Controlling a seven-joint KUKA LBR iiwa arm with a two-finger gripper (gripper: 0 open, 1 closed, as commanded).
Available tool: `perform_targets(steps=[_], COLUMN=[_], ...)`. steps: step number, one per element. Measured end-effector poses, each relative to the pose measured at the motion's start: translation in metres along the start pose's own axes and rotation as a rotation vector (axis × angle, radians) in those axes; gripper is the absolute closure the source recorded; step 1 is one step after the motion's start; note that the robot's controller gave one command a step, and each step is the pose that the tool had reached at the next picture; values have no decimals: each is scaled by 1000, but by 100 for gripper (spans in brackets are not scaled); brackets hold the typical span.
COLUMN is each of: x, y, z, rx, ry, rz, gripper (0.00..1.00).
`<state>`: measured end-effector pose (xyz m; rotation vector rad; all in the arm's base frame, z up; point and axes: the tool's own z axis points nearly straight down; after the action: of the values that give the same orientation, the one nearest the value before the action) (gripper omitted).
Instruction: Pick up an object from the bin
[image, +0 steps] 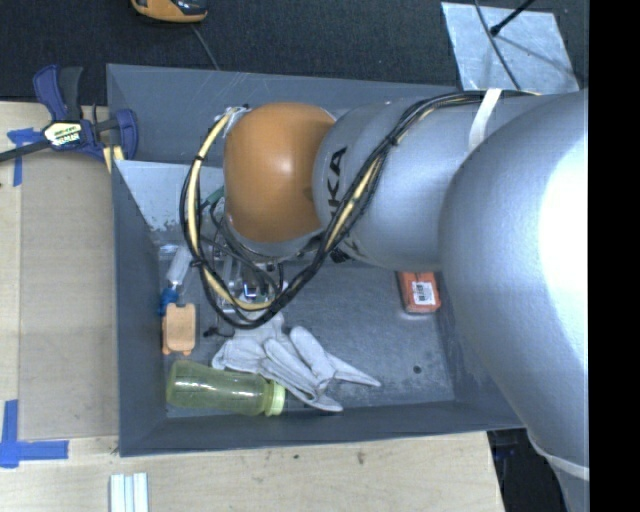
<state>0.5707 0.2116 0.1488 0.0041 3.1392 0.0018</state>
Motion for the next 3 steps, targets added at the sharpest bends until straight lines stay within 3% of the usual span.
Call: perform_targets(steps=[1, 2, 3], x=[0, -2, -29], y=[0, -45, -69], z=[0, -19, -8], rx=[0, 0, 1], ry=[0, 3, -5], rz=[0, -5, 56], gripper=[0, 0, 0])
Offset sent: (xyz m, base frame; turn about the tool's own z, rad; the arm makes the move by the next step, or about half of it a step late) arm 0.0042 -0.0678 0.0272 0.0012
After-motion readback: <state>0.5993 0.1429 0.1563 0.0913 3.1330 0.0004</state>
